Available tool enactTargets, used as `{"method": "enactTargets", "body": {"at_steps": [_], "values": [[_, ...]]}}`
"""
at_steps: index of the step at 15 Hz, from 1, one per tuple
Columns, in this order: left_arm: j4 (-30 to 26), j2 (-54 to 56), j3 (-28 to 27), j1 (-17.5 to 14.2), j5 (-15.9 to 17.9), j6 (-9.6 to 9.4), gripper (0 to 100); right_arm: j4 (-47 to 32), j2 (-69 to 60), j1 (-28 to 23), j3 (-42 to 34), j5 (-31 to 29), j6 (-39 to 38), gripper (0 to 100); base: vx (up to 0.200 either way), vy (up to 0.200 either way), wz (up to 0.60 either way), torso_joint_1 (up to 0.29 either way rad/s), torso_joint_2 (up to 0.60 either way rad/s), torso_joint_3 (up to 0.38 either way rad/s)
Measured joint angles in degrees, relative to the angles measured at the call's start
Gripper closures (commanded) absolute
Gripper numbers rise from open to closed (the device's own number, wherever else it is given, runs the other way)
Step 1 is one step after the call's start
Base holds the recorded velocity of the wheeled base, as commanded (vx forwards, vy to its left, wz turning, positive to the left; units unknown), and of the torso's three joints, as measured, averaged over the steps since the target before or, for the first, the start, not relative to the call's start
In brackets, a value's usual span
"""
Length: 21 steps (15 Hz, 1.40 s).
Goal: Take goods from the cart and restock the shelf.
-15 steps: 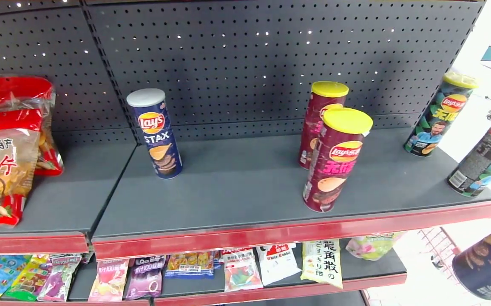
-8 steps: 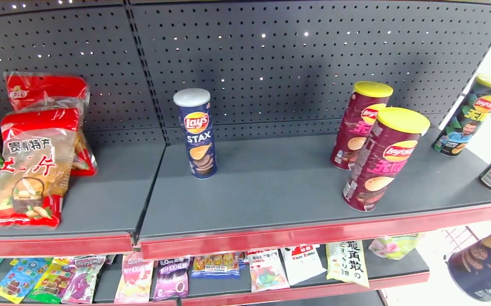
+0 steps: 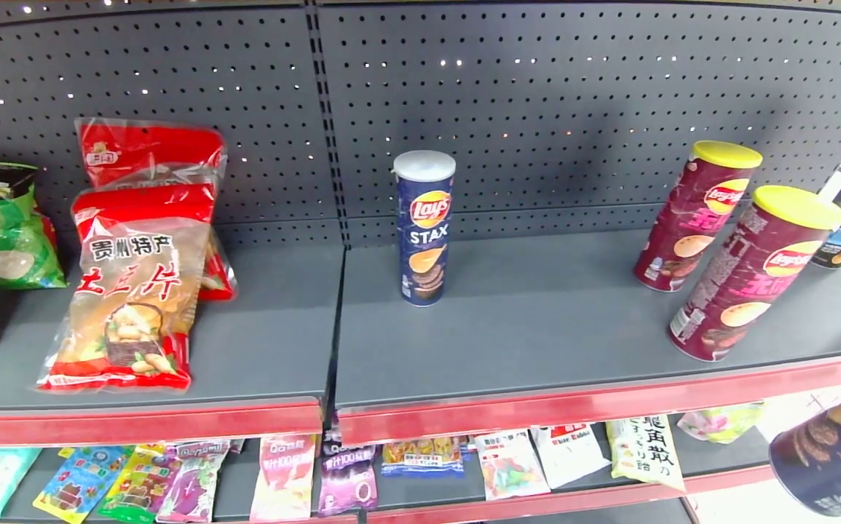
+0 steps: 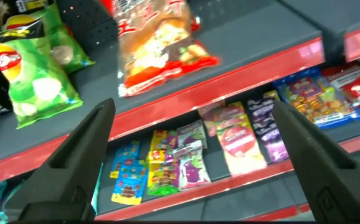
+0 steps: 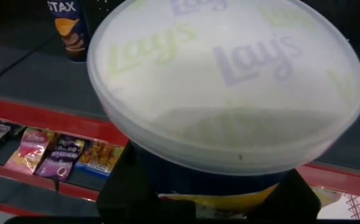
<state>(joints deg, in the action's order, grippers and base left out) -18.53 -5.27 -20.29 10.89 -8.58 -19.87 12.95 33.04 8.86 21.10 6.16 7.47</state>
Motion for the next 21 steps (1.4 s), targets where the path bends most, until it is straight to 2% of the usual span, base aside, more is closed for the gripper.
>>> {"method": "enactTargets", "body": {"at_steps": [3, 4, 6, 11, 16, 21], "values": [[0.1, 0.0, 0.0, 0.0, 0.0, -0.24, 0, -0.1, 0.0, 0.0, 0.0, 0.0, 0.0, 100, 0.0, 0.0, 0.0, 0.0, 0.0, 0.0], [0.1, 0.0, 0.0, 0.0, 0.0, -1.23, 0, 0.0, 0.0, 0.0, 0.0, 0.0, 0.0, 100, 0.0, 0.0, 0.0, 0.0, 0.0, 0.0], [0.2, 0.0, 0.0, 0.0, 0.1, -1.55, 0, -0.1, 0.0, 0.1, 0.0, 0.0, 0.0, 100, 0.0, 0.0, 0.0, 0.0, 0.0, 0.0], [0.2, 0.0, -0.2, 0.0, -0.1, -1.61, 0, -0.1, 0.1, 1.4, 0.0, 0.0, 1.1, 100, 0.16, 0.0, 0.0, -0.005, 0.0, 0.005], [0.2, 0.0, 0.1, 0.0, 0.6, -1.67, 0, -0.1, 0.3, 8.6, 0.4, 0.0, 2.5, 100, 0.0, 0.0, 0.0, 0.0, 0.0, 0.0], [0.8, -1.7, -0.1, 0.2, 4.4, -2.46, 0, -1.5, 3.5, 17.6, 2.6, -0.1, 5.6, 100, 0.0, 0.0, 0.0, 0.0, 0.0, 0.0]]}}
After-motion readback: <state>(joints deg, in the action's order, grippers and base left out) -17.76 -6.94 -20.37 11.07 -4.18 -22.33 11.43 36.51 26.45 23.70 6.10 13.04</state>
